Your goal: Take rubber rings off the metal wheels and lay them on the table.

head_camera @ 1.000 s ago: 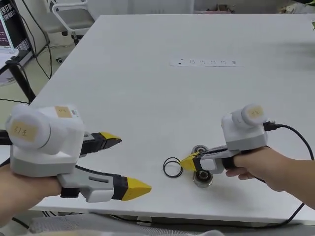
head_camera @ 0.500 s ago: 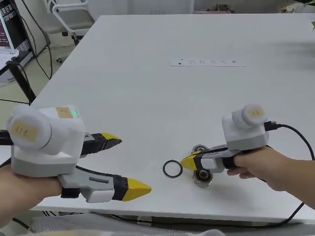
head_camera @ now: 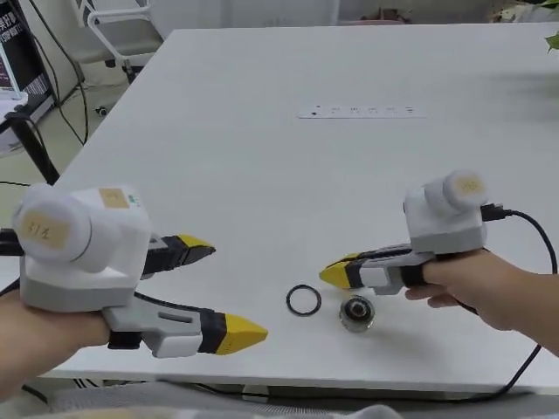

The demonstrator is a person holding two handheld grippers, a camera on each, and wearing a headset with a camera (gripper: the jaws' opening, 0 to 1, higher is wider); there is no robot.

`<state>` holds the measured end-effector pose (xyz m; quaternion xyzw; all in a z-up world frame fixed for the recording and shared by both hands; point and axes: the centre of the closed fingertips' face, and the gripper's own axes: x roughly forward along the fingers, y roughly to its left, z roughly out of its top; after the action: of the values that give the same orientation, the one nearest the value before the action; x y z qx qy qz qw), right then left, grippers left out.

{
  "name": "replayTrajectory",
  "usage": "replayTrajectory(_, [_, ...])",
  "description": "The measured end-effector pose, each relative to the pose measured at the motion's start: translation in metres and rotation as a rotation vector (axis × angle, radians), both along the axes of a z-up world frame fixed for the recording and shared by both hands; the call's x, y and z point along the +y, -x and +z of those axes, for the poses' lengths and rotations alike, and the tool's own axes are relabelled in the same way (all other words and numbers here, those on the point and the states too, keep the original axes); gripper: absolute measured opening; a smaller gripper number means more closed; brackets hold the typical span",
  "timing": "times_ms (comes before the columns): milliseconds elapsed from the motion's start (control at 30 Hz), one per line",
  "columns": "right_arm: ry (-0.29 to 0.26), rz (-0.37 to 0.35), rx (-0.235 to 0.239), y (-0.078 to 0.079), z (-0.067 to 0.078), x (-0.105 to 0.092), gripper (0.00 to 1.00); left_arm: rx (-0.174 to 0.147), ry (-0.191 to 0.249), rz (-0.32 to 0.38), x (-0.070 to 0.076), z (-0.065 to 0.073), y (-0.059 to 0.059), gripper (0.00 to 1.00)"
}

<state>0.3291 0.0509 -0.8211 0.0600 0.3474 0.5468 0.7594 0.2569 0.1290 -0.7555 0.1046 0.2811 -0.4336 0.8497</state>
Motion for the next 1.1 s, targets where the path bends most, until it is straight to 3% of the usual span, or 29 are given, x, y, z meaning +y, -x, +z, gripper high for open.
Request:
replayTrajectory(200, [-0.026,-0.02,-0.018,-0.004,0.013,-0.009,0.11,-0.005,-0.001,-0.009,-0.004,0.001,-0.005,0.76])
replayTrajectory(467, [-0.014,-0.032,-0.058,-0.008,0.019,-0.024,0.14,-0.015,-0.007,-0.024,-0.012,0.004,-0.015,0.75])
replayTrajectory(1100, [0.023,-0.073,-0.11,-0.013,0.02,-0.052,0.22,-0.028,-0.001,-0.055,-0.037,0.007,-0.04,0.72])
